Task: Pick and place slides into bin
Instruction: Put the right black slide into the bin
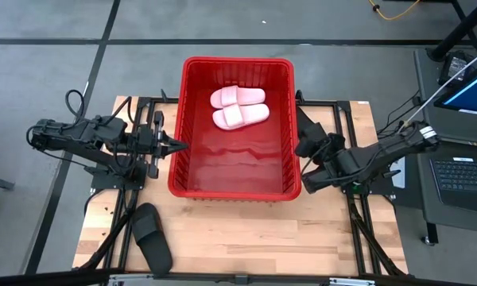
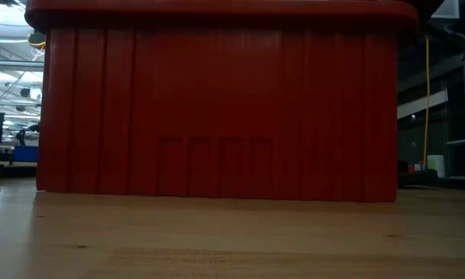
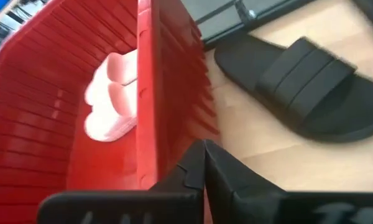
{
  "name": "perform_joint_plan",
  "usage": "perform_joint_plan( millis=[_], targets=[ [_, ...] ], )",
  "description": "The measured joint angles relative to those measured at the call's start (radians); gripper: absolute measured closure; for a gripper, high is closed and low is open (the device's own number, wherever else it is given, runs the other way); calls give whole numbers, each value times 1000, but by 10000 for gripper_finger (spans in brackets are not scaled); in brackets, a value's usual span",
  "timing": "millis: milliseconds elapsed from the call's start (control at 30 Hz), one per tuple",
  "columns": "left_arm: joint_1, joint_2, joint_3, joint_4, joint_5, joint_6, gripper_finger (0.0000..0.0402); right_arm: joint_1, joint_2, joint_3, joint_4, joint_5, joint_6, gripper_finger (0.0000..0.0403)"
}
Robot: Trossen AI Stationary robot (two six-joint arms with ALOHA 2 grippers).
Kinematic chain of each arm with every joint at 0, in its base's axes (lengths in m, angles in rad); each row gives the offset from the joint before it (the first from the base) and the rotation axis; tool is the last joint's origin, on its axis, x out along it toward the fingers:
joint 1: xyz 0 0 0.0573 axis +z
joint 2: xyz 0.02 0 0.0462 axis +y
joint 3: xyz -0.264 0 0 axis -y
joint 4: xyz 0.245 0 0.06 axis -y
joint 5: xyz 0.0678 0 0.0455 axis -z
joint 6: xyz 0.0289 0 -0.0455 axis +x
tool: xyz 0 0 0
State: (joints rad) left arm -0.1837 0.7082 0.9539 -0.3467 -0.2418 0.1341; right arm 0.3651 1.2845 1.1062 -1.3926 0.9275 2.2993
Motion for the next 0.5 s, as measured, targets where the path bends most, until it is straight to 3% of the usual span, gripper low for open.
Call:
perform_joint_plan(
  millis=[500],
  targets=[
    [0,0,0,-2,0,21,396,-107,-6,6,-24,-40,21,388]
  ],
)
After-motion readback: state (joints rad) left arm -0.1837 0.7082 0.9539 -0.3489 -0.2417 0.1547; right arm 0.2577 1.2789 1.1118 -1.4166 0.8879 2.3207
